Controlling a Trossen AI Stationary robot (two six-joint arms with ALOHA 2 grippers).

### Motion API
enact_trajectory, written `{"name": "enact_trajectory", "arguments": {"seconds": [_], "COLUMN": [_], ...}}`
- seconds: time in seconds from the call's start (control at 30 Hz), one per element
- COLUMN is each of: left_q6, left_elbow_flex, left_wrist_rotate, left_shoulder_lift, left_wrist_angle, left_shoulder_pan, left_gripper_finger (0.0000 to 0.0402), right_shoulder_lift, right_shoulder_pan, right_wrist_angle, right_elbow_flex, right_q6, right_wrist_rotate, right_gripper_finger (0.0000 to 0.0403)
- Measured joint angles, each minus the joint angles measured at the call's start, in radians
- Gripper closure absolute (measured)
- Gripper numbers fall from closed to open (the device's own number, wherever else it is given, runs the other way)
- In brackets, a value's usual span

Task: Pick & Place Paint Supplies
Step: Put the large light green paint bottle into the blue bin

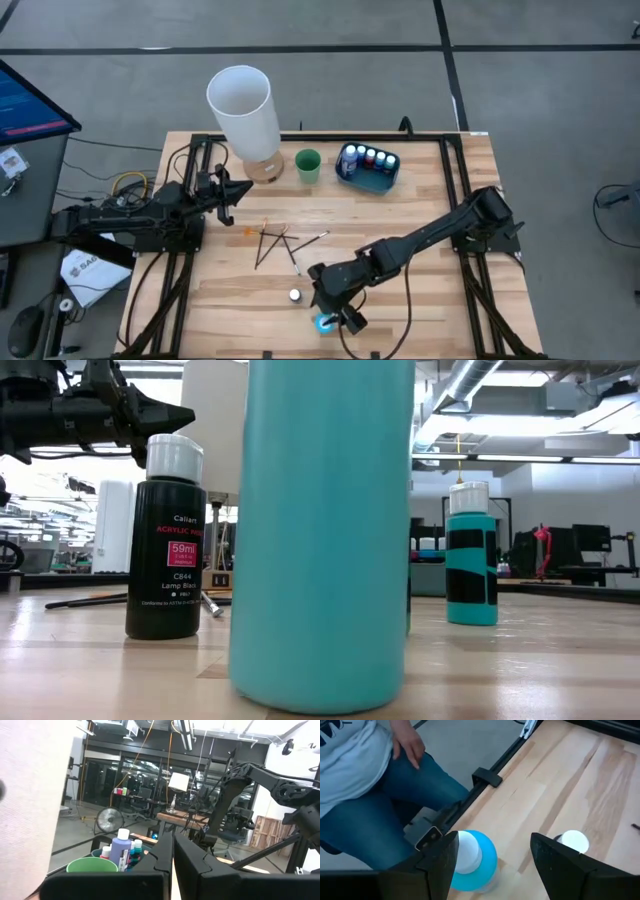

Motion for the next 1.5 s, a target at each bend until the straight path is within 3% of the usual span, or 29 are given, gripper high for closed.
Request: {"name": "enact_trajectory", "arguments": {"seconds": [0.7, 1.23, 1.5], "left_q6": [0.0, 0.0, 0.0], "left_elbow_flex": [0.0, 0.0, 0.0], "left_wrist_rotate": [0.001, 0.001, 0.002], "left_shoulder_lift": [0.0, 0.0, 0.0], "left_wrist_angle": [0.0, 0.0, 0.001], "left_shoulder_pan": [0.0, 0.0, 0.0], "left_gripper_finger": [0.0399, 0.0399, 0.0399], "right_shoulder_lift": [-0.011, 0.053, 0.048], "right_shoulder_pan": [0.04, 0.043, 0.044], "right_wrist_angle": [0.055, 0.07, 0.07], "right_elbow_flex": [0.0, -0.003, 0.0], "right_q6": [0.007, 0.015, 0.028], "right_wrist_rotate": [-0.003, 0.002, 0.005], "right_gripper_finger": [0.0159, 0.016, 0.0203]}}
